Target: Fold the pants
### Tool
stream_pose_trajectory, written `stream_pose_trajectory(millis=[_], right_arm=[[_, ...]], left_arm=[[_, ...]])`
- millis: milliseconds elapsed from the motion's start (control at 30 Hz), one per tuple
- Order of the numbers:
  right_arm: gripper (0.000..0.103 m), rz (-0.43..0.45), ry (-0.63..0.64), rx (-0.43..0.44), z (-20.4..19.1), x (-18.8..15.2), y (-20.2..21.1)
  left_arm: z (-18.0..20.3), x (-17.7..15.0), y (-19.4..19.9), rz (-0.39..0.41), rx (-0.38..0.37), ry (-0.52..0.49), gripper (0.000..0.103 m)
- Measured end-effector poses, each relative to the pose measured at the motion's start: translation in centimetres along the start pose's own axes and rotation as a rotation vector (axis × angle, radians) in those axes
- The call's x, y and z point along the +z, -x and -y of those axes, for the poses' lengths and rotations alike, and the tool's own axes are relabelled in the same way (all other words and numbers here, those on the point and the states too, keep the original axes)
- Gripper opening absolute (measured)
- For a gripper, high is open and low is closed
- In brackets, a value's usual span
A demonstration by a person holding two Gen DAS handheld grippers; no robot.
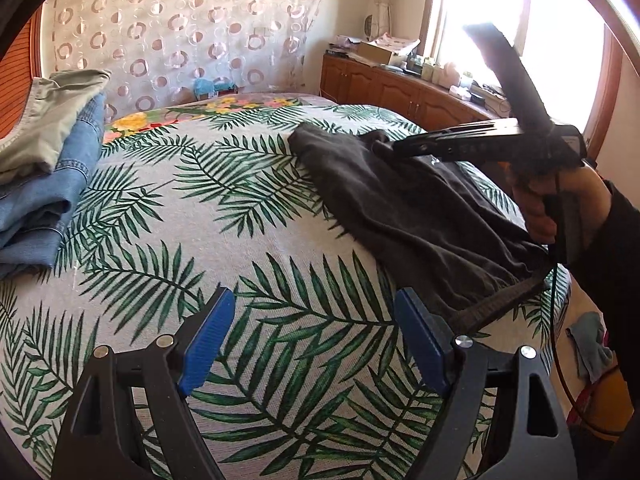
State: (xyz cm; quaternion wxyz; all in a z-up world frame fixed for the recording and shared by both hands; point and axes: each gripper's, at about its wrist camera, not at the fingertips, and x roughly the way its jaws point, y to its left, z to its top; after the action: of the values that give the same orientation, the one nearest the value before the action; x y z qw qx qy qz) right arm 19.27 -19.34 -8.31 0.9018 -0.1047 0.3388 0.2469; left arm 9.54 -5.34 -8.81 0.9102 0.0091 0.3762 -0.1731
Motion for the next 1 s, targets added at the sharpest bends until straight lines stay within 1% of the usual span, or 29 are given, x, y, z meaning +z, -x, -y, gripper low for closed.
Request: stream_pose_trajectory(millis=[33,100,233,267,300,367,400,533,667,833,1000], right_arm=[[0.025,-0.017,0.01,0.006,-0.3,0.0,-0.5],[0.025,-0.045,0.02,-0.009,-0.3,0.2,-1.6],[0.025,-0.066,-0.005,0.002,0.5,0.5,-2.8],[0.019,-0.062,-0.011,0.007,0.2,0.6,-2.8],[0.005,-0.054,-0.013,0.016,0.4,0.6,-2.6],[0.004,-0.025,-0.019,0.026,0.7,0.6,-1.8],[0.002,-0.007,-0.023,0.023,0.8,0.6,-1.0],[0.001,0.064,-0.042,-0.016,1.8,0.8,1.2],[0.001,0.109,-0.056,-0.054,3.1,0.9,2.6],[0.001,0.126,-0.069,-0.104,4.5,0.1,3.8],[0.001,0.109,-0.096,-0.169,6.2,-0.9,3.6]], left_arm=[[0.1,0.0,0.0,-0.001,0.0,-0.002,0.083],[0.3,-0.2,0.0,-0.003,-0.004,-0.007,0.083],[0.5,-0.4,-0.2,-0.012,-0.005,-0.012,0.083],[0.6,-0.5,-0.3,-0.013,-0.006,-0.012,0.083],[0.6,-0.5,-0.3,-0.015,-0.006,-0.012,0.083],[0.6,-0.6,-0.4,-0.016,-0.006,-0.012,0.083],[0.6,-0.6,-0.4,-0.016,-0.007,-0.013,0.083],[0.8,-0.6,-0.4,-0.016,-0.008,-0.018,0.083],[0.9,-0.6,-0.2,-0.012,-0.004,-0.023,0.083],[0.8,-0.6,-0.1,-0.008,-0.004,-0.017,0.083],[0.8,-0.6,-0.2,-0.011,-0.004,-0.021,0.083]])
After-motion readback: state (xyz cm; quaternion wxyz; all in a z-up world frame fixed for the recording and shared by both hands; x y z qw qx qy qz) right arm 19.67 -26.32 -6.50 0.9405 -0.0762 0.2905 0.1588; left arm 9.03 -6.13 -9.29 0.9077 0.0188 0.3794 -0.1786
